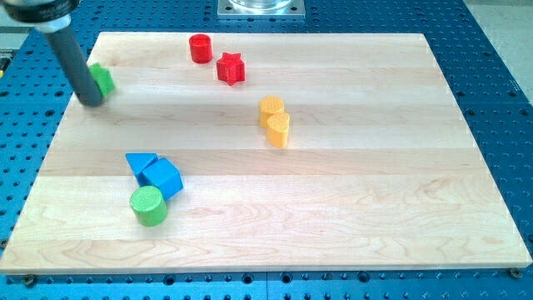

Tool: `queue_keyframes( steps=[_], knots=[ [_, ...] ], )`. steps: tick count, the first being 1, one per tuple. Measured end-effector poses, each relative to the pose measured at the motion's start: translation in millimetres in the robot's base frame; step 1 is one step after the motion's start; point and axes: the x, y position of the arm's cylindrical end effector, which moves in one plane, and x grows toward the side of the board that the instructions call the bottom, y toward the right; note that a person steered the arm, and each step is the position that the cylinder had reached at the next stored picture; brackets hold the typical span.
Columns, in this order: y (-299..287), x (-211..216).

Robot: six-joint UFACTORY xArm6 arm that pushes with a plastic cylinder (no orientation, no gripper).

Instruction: Place the green circle vertically below the green star

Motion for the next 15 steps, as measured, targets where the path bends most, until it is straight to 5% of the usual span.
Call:
queue_keyframes(
  steps=[2,5,6,9,11,12,13,15],
  knots=[
    [43.2,-63.9],
    [189.2,129.9],
    [196.9,200.7],
    [145.7,231.0],
    [58.6,248.3],
    [13.1,243.3],
    [14.9,180.5],
    [104.7,101.7]
  ],
)
